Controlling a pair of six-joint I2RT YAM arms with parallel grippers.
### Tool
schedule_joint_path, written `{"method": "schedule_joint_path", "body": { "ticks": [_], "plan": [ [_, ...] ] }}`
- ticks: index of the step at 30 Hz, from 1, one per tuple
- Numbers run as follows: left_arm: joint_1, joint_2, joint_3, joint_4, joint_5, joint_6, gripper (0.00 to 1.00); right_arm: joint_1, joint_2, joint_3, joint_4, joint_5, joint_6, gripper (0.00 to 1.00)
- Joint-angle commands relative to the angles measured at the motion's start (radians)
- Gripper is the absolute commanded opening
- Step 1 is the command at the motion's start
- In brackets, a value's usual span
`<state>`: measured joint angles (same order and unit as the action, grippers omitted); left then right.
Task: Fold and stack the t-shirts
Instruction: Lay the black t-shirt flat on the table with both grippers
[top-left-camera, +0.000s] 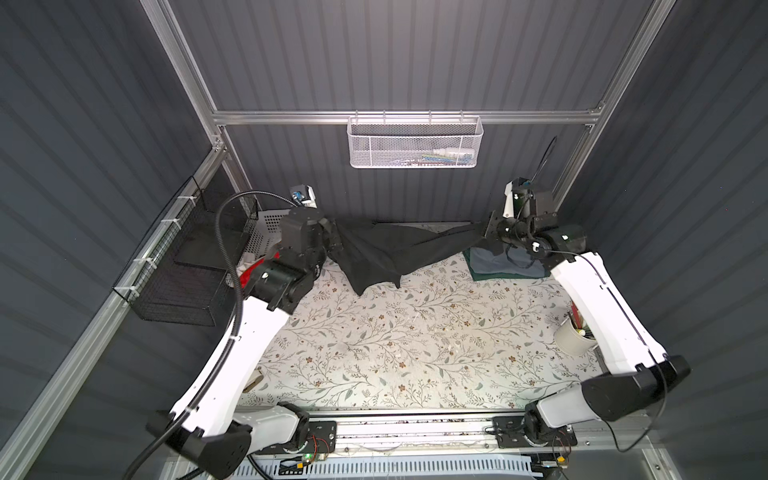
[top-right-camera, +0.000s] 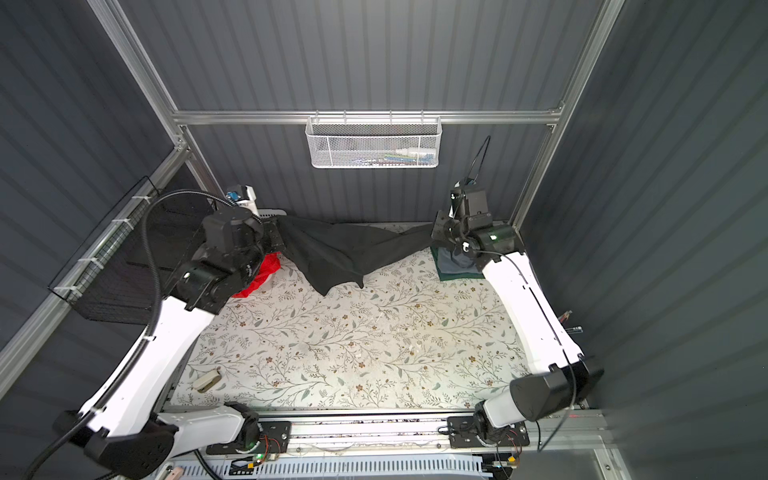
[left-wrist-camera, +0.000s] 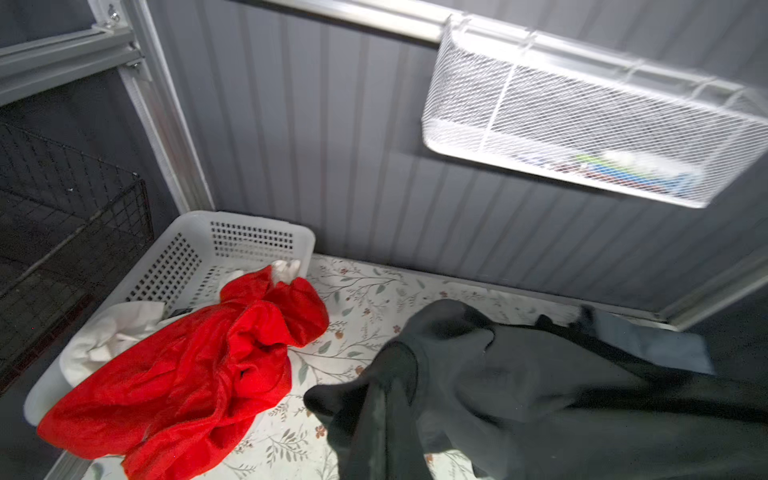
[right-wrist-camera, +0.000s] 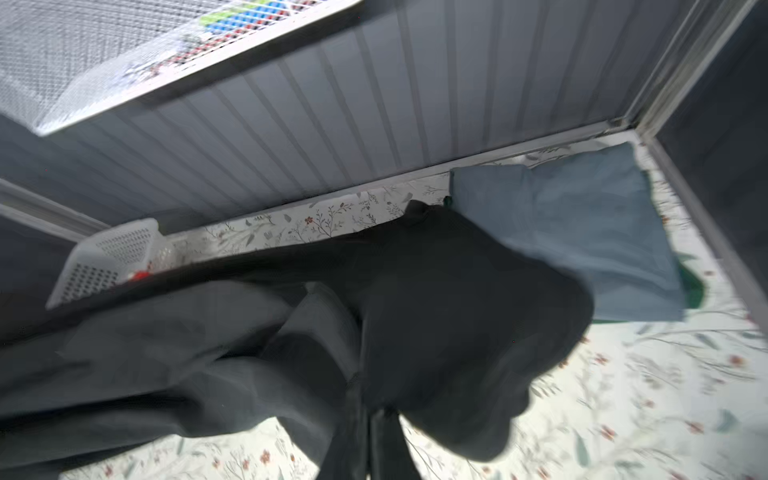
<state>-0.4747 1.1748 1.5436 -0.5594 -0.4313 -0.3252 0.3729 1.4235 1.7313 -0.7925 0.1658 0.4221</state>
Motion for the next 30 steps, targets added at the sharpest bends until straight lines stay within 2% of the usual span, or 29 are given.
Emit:
{"method": "schedule_joint_path", "body": {
  "ticks": [1,5,12,20,23,26,28,29,30],
  "plan": [
    [0.001,-0.115,0.028,-0.04,0.087,-0.027,0.0,0.092,-0.11,0.009,-0.119,0.129,-0.051,0.0],
    [0.001,-0.156,0.078,-0.097,0.078,-0.009,0.0,0.169,-0.157,0.089,-0.19,0.204,-0.042,0.0],
    [0.002,-0.063,0.094,-0.102,0.032,0.022,0.0,0.158,-0.074,0.113,-0.132,0.204,-0.098,0.0],
    [0.03,0.101,0.019,-0.031,0.003,0.028,0.0,0.034,0.151,0.072,-0.029,0.032,-0.094,0.0],
    [0.091,0.19,-0.023,0.023,0.072,0.004,0.0,-0.01,0.273,0.083,0.027,-0.016,-0.093,0.0],
    [0.157,0.312,-0.04,0.085,0.14,-0.014,0.0,-0.032,0.436,0.18,0.042,-0.016,-0.106,0.0],
    [0.179,0.408,-0.011,0.102,0.154,-0.013,0.0,-0.037,0.562,0.308,0.0,-0.005,-0.11,0.0],
    [0.188,0.46,0.017,0.105,0.162,-0.01,0.0,-0.04,0.63,0.396,-0.025,-0.028,-0.121,0.05],
    [0.193,0.501,0.048,0.103,0.162,-0.006,0.0,-0.043,0.679,0.475,-0.048,-0.053,-0.134,0.24]
  ]
}}
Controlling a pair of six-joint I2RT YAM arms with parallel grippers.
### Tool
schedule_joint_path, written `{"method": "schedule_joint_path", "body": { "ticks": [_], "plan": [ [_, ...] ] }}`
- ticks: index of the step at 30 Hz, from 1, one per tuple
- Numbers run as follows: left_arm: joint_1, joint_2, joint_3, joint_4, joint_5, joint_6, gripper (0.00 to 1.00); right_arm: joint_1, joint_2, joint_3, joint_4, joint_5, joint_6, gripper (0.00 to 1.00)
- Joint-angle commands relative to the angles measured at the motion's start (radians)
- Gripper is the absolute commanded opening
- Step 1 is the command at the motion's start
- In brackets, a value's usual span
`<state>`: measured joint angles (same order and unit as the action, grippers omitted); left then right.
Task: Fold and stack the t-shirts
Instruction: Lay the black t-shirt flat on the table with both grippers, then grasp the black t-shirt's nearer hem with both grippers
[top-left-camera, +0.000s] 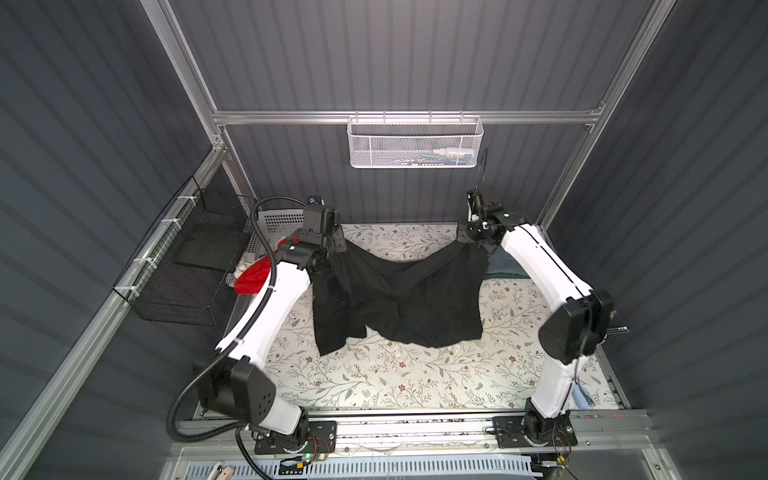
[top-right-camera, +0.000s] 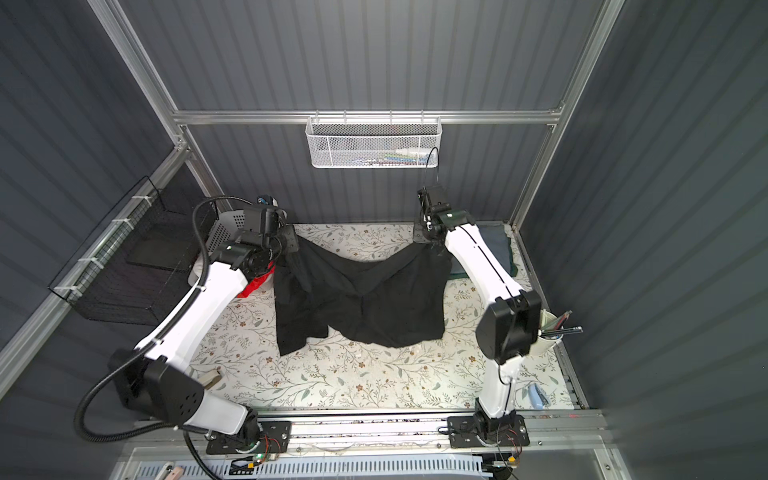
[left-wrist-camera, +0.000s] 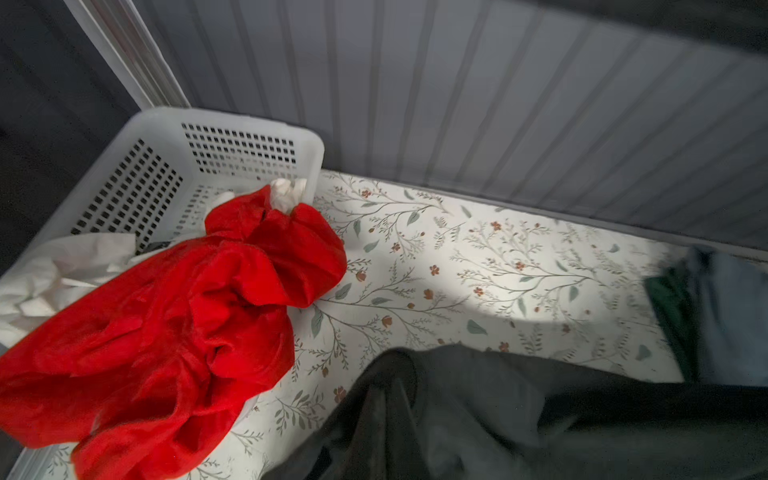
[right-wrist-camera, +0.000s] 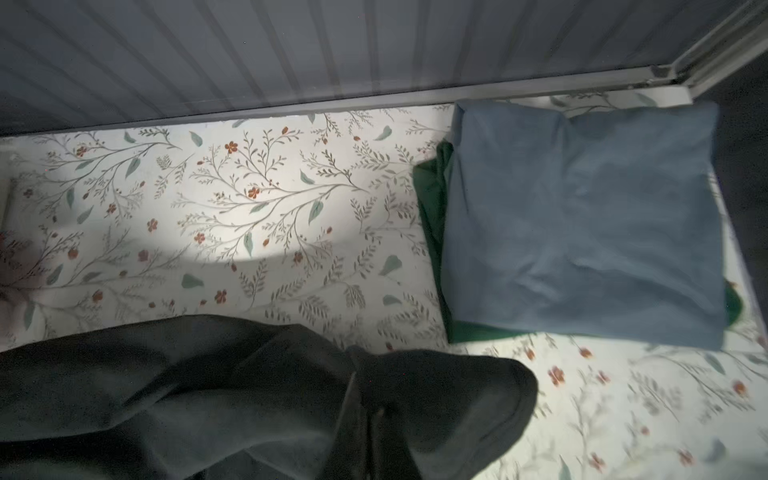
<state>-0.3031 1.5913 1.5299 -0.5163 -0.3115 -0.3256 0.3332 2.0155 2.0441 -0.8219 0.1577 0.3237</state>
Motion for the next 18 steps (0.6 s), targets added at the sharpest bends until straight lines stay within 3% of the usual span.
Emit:
{"method": "schedule_joint_path", "body": {
  "ticks": [1,2,3,4,5,7,13,18],
  "plan": [
    [0.025,0.137,0.107,0.044,0.041,0.002,0.0,-0.01,0.16,0.262,-0.057,-0.059,-0.036,0.44],
    [0.027,0.182,0.163,0.009,0.039,0.008,0.15,-0.017,0.218,0.37,-0.12,-0.069,-0.028,0.69],
    [0.027,0.21,0.211,-0.035,0.047,0.011,0.52,-0.024,0.258,0.458,-0.18,-0.077,-0.016,0.82],
    [0.027,0.224,0.249,-0.078,0.074,0.016,0.78,-0.029,0.286,0.536,-0.242,-0.089,-0.008,0.89],
    [0.025,0.213,0.251,-0.092,0.113,0.017,0.94,-0.031,0.286,0.554,-0.274,-0.095,-0.012,0.93],
    [0.021,0.147,0.173,-0.049,0.151,0.009,1.0,-0.031,0.204,0.435,-0.268,-0.08,-0.018,0.96],
    [-0.014,-0.182,-0.226,0.076,0.127,-0.057,1.0,-0.03,-0.338,-0.427,0.102,-0.083,0.088,0.99],
    [-0.03,-0.379,-0.468,0.051,0.073,-0.092,1.0,-0.015,-0.623,-0.891,0.184,-0.147,0.222,0.97]
  ]
}}
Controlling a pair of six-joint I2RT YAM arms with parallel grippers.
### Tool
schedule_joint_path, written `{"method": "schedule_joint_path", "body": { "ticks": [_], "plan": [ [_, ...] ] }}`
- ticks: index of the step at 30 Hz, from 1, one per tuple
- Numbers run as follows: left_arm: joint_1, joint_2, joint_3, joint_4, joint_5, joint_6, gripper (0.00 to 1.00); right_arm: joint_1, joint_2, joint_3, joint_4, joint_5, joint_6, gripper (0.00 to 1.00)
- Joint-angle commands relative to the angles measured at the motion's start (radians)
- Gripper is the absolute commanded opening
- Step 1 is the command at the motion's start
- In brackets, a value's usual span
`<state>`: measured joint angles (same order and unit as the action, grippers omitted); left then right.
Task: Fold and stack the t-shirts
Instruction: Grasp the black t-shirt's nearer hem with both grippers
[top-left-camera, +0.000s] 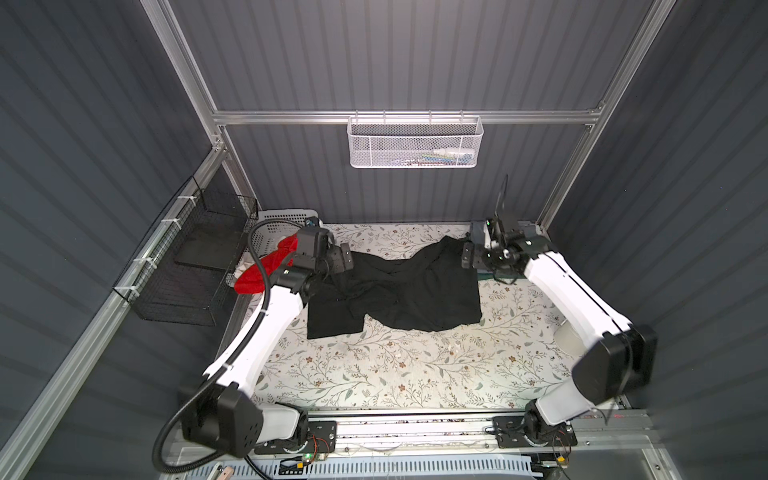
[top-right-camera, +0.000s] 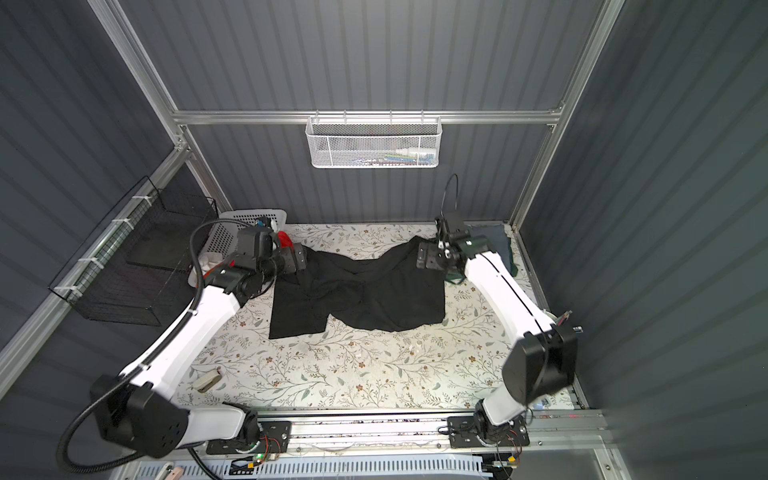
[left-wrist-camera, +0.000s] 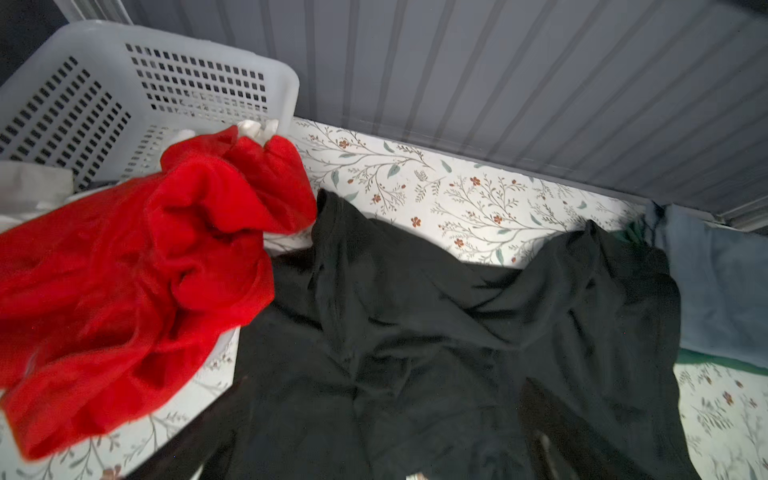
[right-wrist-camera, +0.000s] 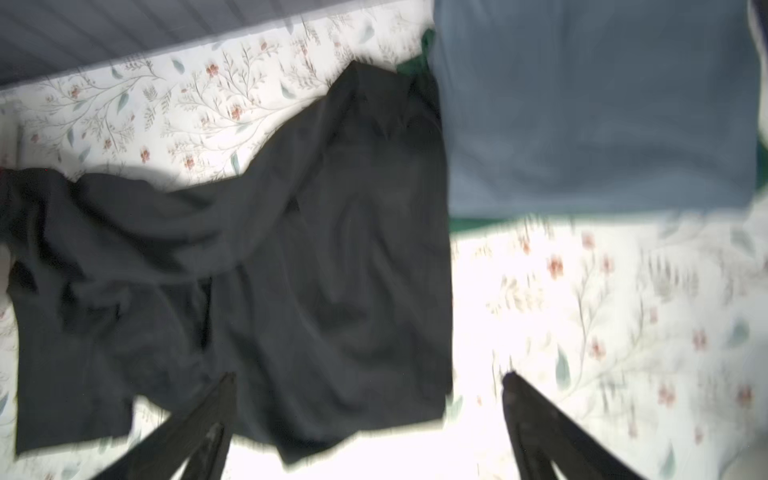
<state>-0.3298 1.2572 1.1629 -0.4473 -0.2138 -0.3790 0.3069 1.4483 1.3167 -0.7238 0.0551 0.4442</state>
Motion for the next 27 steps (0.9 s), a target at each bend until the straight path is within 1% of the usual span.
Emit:
{"method": "schedule_joint_path", "body": {
  "ticks": [1,3,6,8,10,14,18,23,27],
  "plan": [
    [-0.003,-0.076,-0.146,-0.018,-0.035,-0.049,1.0,0.02,-0.1,-0.24,0.101,-0.057,0.121,0.95],
    [-0.003,-0.114,-0.237,-0.009,-0.037,-0.075,1.0,0.031,-0.164,-0.363,0.127,-0.08,0.159,0.92],
    [-0.002,-0.135,-0.345,0.009,0.017,-0.102,0.99,0.038,-0.217,-0.514,0.206,-0.148,0.216,0.84],
    [-0.002,-0.123,-0.398,0.03,0.05,-0.12,0.94,0.04,-0.213,-0.579,0.261,-0.17,0.25,0.77],
    [-0.003,-0.105,-0.431,0.044,0.077,-0.128,0.92,0.045,-0.184,-0.604,0.299,-0.18,0.264,0.7],
    [-0.002,-0.082,-0.482,0.094,0.108,-0.138,0.89,0.059,-0.095,-0.597,0.374,-0.197,0.266,0.68],
    [-0.003,-0.033,-0.504,0.118,0.115,-0.138,0.86,0.074,-0.001,-0.558,0.409,-0.207,0.261,0.65],
    [-0.003,0.041,-0.551,0.187,0.143,-0.165,0.82,0.117,0.097,-0.508,0.433,-0.165,0.255,0.64],
    [-0.003,0.096,-0.566,0.224,0.135,-0.173,0.82,0.146,0.157,-0.468,0.42,-0.096,0.247,0.64]
  ]
}}
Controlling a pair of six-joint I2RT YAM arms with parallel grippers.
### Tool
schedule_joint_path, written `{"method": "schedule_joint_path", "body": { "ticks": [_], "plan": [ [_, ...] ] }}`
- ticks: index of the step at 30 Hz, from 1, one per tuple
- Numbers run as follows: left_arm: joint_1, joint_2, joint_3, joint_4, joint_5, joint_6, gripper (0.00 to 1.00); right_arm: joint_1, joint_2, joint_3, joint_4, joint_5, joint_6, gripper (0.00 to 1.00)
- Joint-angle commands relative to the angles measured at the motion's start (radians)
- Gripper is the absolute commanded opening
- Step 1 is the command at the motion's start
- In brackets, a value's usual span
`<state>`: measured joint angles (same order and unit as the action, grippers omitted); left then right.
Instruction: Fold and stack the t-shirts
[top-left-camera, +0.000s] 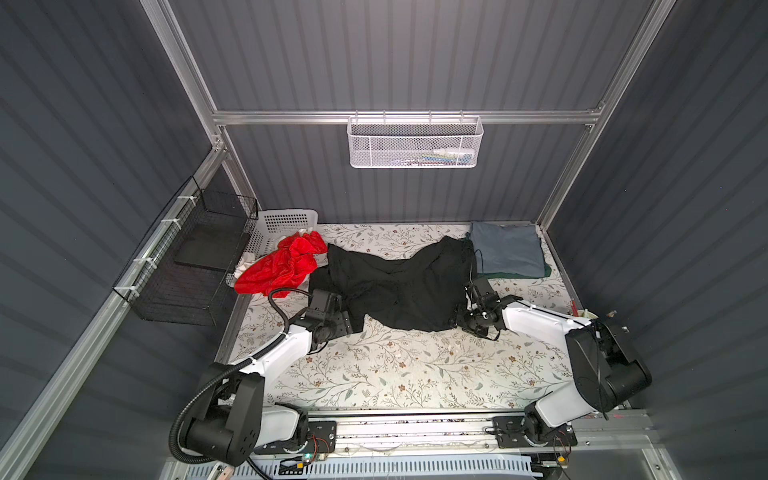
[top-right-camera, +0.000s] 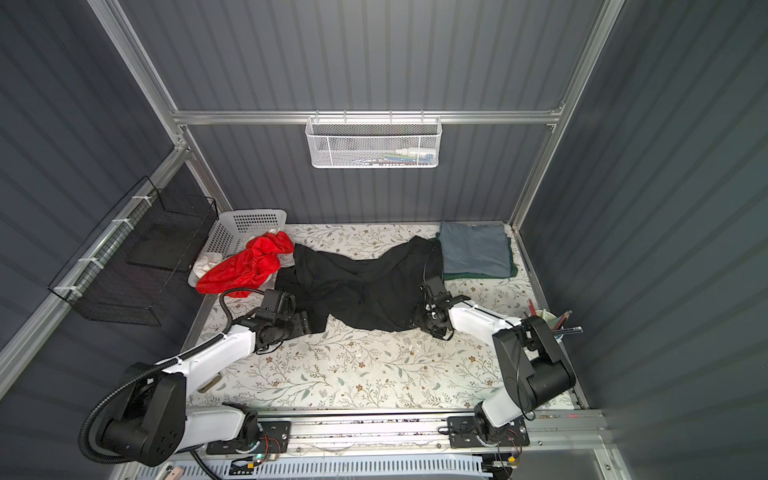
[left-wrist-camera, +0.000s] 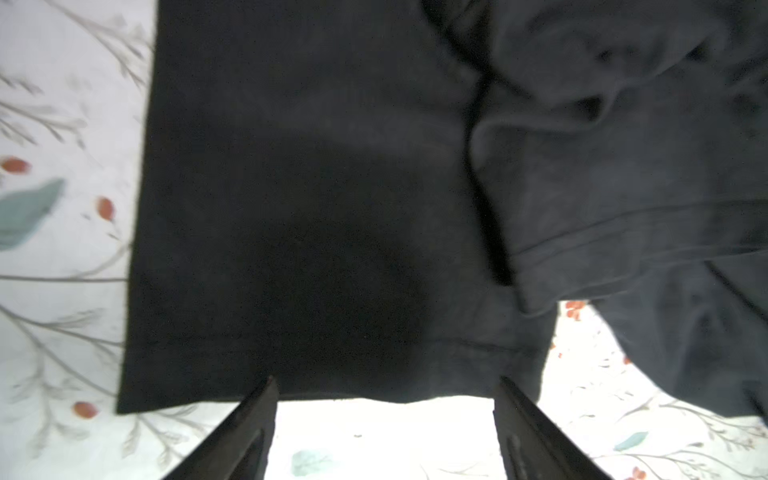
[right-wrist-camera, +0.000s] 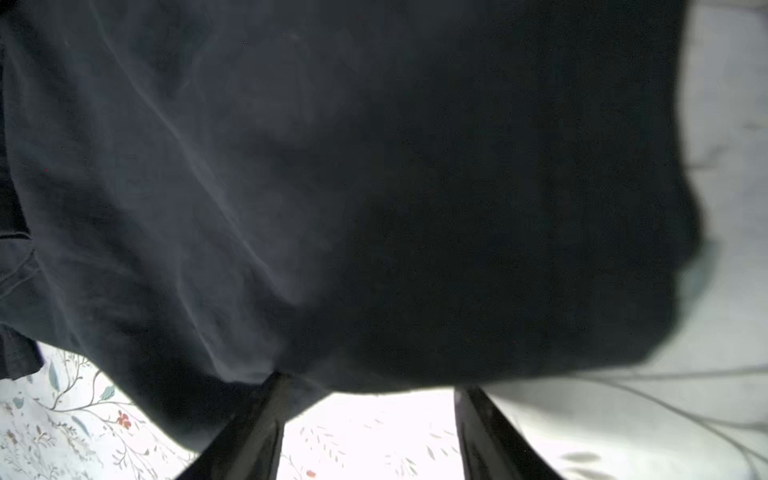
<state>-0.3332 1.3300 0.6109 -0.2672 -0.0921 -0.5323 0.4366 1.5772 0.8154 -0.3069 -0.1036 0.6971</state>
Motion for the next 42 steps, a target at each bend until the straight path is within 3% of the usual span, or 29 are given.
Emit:
{"method": "schedule_joint_path", "body": {
  "ticks": [1,4,9,13,15,17,23,28,34,39,41,42],
  "plan": [
    [0.0,0.04,-0.011,0.049,0.012,-0.02,0.82,0.022,0.04,0.041,0.006,0.076,-0.01,0.64],
    [0.001,0.082,-0.01,0.063,-0.001,-0.022,0.8,0.029,0.075,0.066,0.003,0.099,-0.015,0.58],
    [0.0,0.137,-0.02,0.105,0.004,-0.034,0.64,0.035,0.111,0.097,-0.001,0.148,-0.029,0.5],
    [0.0,0.195,0.002,0.101,0.016,-0.028,0.41,0.035,0.135,0.113,0.003,0.169,-0.057,0.4],
    [0.0,0.205,0.012,0.092,0.017,-0.031,0.24,0.034,0.148,0.126,-0.004,0.186,-0.076,0.32],
    [0.002,0.195,0.014,0.082,0.008,-0.036,0.01,0.034,0.156,0.136,-0.015,0.207,-0.09,0.24],
    [0.0,0.06,0.048,-0.036,-0.018,-0.028,0.0,0.032,0.125,0.184,-0.132,0.254,-0.116,0.0],
    [0.0,-0.17,0.111,-0.152,-0.072,-0.02,0.0,0.034,0.011,0.217,-0.273,0.271,-0.123,0.0],
    [0.0,-0.233,0.331,-0.296,-0.136,0.059,0.0,0.033,-0.074,0.345,-0.403,0.314,-0.192,0.0],
    [0.001,-0.2,0.497,-0.293,-0.139,0.098,0.0,-0.015,0.012,0.559,-0.408,0.227,-0.296,0.05],
    [0.0,-0.18,0.542,-0.287,-0.131,0.107,0.0,-0.043,0.096,0.68,-0.447,0.199,-0.312,0.17],
    [0.0,-0.173,0.555,-0.281,-0.122,0.11,0.0,-0.053,0.144,0.742,-0.474,0.18,-0.324,0.32]
  ]
}}
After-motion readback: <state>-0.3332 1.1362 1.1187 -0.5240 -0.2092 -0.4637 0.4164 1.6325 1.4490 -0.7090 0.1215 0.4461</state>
